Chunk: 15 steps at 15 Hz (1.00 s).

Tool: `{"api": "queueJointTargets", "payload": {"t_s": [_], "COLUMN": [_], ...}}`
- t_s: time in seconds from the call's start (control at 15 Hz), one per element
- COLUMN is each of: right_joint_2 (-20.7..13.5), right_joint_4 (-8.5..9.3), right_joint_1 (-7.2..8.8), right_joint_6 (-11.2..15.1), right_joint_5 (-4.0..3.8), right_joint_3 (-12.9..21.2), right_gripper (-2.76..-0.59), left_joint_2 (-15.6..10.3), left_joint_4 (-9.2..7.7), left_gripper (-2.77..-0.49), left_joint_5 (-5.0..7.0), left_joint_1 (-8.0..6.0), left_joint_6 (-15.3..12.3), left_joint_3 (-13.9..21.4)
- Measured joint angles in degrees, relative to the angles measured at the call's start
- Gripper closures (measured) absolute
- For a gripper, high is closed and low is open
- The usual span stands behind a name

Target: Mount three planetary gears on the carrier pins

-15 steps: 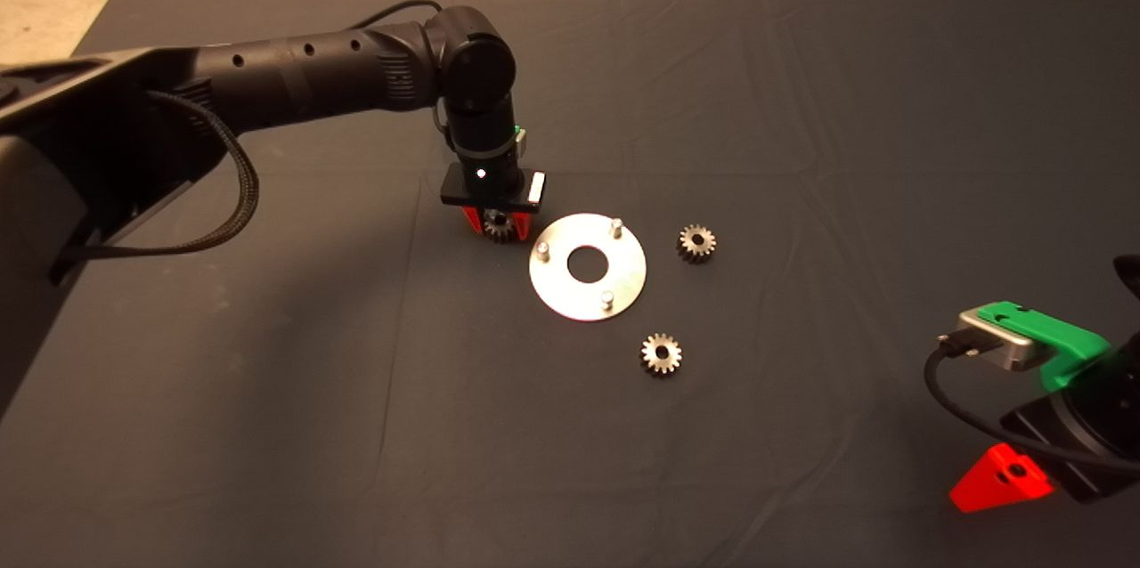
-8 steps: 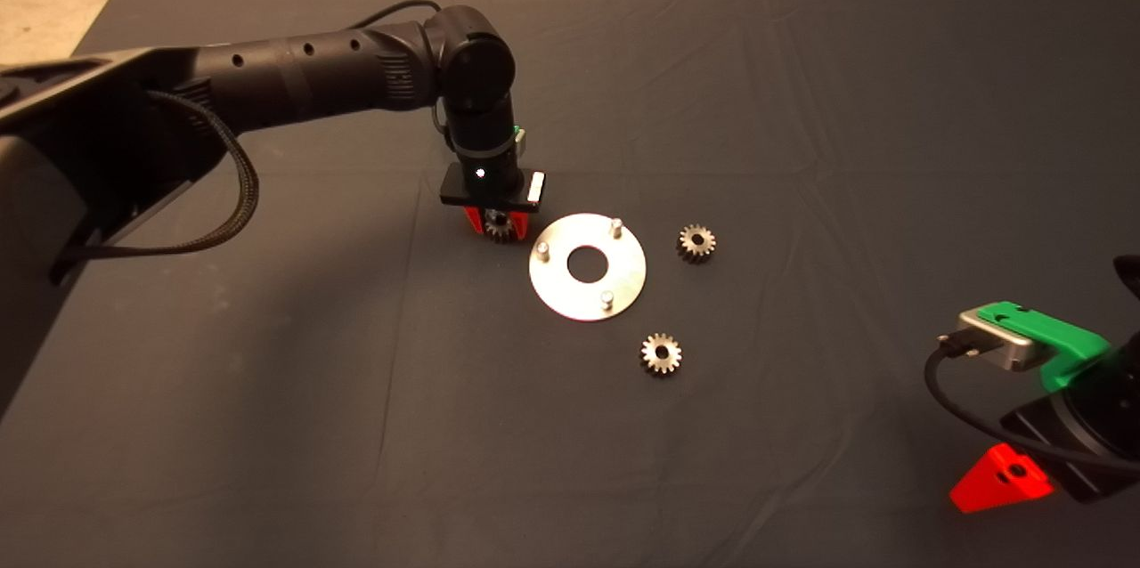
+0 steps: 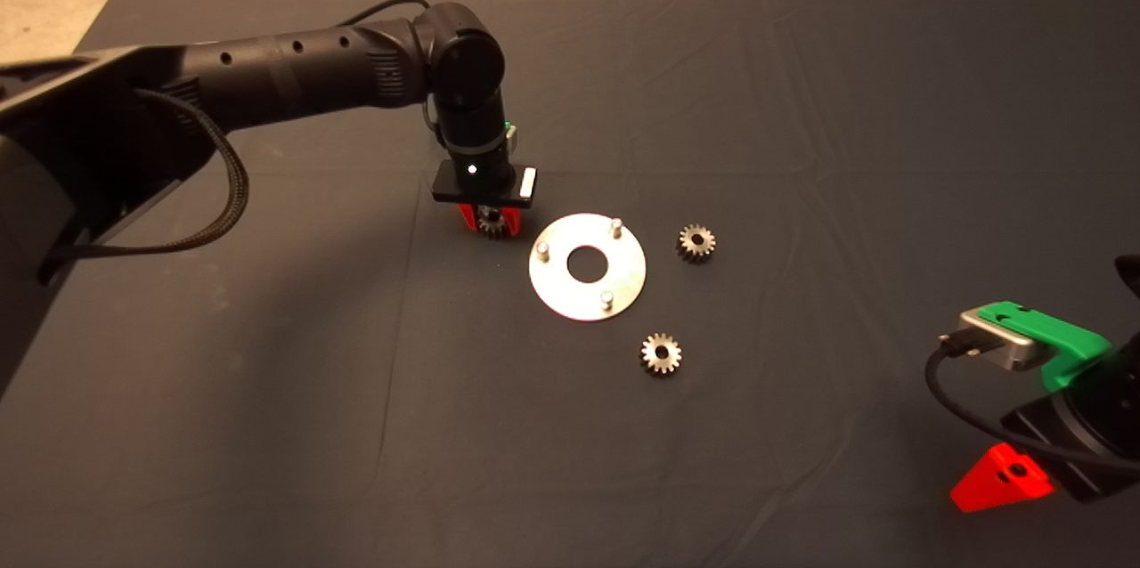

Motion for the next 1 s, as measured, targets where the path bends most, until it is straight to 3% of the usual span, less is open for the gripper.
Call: {"api": "queueJointTargets", "payload": {"t_s": [0.07, 0.2, 0.6, 1.0], "right_joint_2": [0.0, 0.0, 0.02, 0.0], "right_joint_4": [0.0, 0.0, 0.0, 0.0], "right_joint_1": [0.0, 0.0, 0.0, 0.0], "right_joint_6": [0.0, 0.0, 0.0, 0.0], "right_joint_5": [-0.01, -0.01, 0.0, 0.0], "right_joint_3": [0.0, 0.0, 0.0, 0.0], "right_gripper": [-2.75, -2.75, -2.75, -2.75], "left_joint_2": [0.0, 0.04, 0.33, 0.33], "left_joint_4": [0.06, 0.1, 0.15, -0.02], "left_gripper": [-0.98, -0.98, -0.96, -0.96], "left_joint_5": [1.09, 4.38, 4.8, 4.82], "left_joint_1": [-0.11, -0.41, -2.16, -3.37], "left_joint_6": [0.2, 0.48, 0.45, -0.33], "left_joint_3": [-0.02, 0.0, 0.29, 3.39]}}
